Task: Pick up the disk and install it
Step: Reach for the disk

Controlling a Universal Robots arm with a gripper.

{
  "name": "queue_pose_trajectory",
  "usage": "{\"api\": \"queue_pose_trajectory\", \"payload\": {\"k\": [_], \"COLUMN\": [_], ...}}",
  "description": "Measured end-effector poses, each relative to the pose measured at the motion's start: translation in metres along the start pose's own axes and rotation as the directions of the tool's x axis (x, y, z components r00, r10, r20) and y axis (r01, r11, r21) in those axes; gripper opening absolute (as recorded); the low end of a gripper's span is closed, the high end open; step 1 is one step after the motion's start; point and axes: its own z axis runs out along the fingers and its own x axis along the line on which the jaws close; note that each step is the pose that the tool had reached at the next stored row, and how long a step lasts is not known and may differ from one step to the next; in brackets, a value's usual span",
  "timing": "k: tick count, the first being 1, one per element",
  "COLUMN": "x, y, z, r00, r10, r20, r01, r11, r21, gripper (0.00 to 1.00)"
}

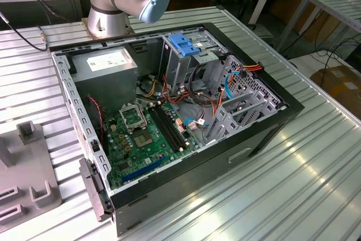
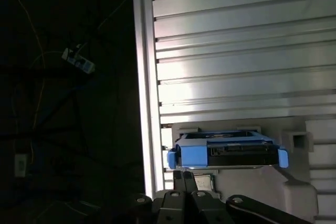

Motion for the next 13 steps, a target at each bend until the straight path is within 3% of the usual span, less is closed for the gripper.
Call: {"api": "queue_pose_trajectory", "payload": {"k": [6,11,13], "x": [0.0204,0.0341,0.0437], "y": [-0.0004,-0.0009,-0.0013], "z": [0.0041,0.0069,0.0088], "r00": [0.9998,0.9994,0.9991], "r10": [0.001,0.002,0.002], "r20": [-0.0216,-0.0347,-0.0435], "r01": [-0.001,-0.001,-0.002], "r11": [1.0,1.0,1.0], "r21": [0.0017,0.0026,0.0033], "gripper": [0.1,0.1,0.1]}}
